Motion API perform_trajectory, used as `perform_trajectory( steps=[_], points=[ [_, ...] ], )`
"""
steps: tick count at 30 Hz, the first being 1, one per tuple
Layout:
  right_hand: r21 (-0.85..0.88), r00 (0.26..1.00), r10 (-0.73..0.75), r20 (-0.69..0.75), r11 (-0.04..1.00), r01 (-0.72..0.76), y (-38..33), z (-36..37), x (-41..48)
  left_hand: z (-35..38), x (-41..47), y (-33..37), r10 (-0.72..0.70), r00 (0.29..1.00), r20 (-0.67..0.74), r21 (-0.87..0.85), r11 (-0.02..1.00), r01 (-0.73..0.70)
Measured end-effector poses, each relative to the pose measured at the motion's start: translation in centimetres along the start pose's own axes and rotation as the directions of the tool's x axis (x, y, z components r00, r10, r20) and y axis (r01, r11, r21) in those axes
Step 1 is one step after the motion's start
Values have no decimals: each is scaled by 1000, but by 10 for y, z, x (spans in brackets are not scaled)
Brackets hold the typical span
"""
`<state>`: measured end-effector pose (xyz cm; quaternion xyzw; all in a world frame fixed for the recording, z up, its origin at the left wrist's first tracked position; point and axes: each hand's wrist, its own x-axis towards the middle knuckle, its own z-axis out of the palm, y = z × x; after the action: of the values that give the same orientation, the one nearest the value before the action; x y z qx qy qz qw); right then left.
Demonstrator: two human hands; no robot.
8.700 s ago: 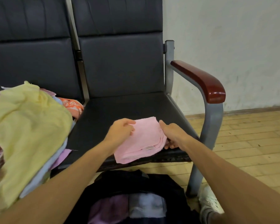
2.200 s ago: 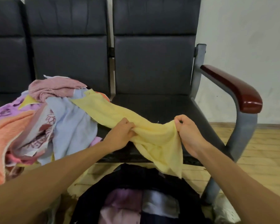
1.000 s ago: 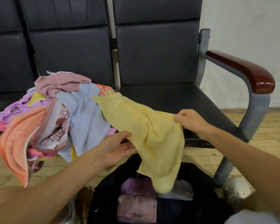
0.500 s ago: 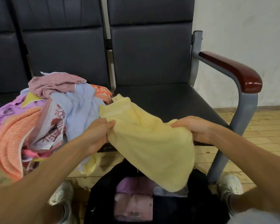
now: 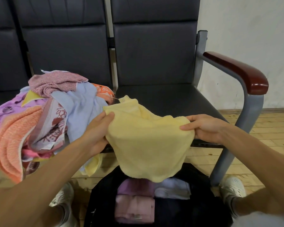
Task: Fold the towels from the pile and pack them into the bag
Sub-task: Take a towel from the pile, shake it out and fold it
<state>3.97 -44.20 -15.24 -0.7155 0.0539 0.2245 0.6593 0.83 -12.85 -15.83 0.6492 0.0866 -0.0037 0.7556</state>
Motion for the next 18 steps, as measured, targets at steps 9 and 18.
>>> perform_trajectory(
  steps=[9,18],
  points=[
    [-190,992,117,-38,974,-122,3,-4,-3,-3,5,2,-45,996,-77,-29,999,43],
    [64,996,-18,-86,998,24,1,0,9,-1,15,-1,-81,988,-134,-11,997,80]
  ],
)
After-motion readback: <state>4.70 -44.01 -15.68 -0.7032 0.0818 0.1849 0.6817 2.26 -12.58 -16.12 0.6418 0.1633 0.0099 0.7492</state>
